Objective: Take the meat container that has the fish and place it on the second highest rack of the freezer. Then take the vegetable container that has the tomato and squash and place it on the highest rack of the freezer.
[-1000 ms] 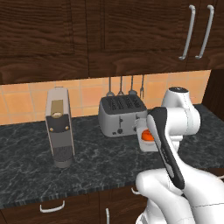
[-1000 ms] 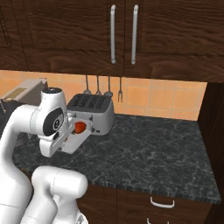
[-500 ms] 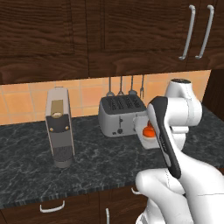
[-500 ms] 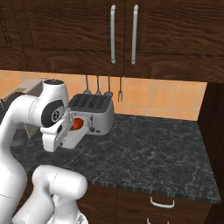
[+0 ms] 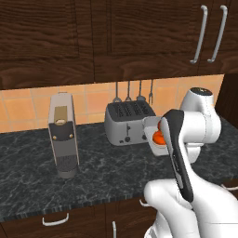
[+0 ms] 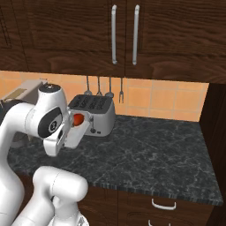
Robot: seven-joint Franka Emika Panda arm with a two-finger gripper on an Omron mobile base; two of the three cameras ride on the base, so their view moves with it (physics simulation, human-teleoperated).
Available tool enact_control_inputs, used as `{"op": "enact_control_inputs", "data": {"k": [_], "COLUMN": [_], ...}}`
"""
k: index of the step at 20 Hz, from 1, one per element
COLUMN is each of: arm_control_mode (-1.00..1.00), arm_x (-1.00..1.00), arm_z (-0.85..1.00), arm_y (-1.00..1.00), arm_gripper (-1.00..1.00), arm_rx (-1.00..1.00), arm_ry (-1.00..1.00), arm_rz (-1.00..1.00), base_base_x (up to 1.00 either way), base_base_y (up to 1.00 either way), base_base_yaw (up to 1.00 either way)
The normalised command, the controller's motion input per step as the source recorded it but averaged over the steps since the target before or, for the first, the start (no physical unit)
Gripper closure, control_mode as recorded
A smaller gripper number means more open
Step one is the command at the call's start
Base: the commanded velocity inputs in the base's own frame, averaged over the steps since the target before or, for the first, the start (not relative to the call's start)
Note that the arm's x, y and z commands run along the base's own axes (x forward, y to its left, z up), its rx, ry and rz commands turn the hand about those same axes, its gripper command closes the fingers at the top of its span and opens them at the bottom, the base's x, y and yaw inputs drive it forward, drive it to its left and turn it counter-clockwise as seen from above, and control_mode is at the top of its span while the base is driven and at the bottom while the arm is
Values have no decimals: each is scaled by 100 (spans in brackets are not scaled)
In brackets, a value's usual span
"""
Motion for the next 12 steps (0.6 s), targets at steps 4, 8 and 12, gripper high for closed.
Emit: {"op": "enact_control_inputs", "data": {"k": [4, 8, 12], "arm_control_mode": [-100, 100, 100], "arm_x": [-1, -3, 0], "arm_z": [1, 0, 0], "arm_y": [0, 0, 0], "arm_gripper": [100, 100, 100], "arm_rx": [0, 0, 0], "arm_ry": [-1, 0, 0], "arm_rz": [0, 0, 0], "base_base_x": [0, -29, -95], "base_base_y": [0, 0, -2], "base_base_yaw": [0, 0, -22]}}
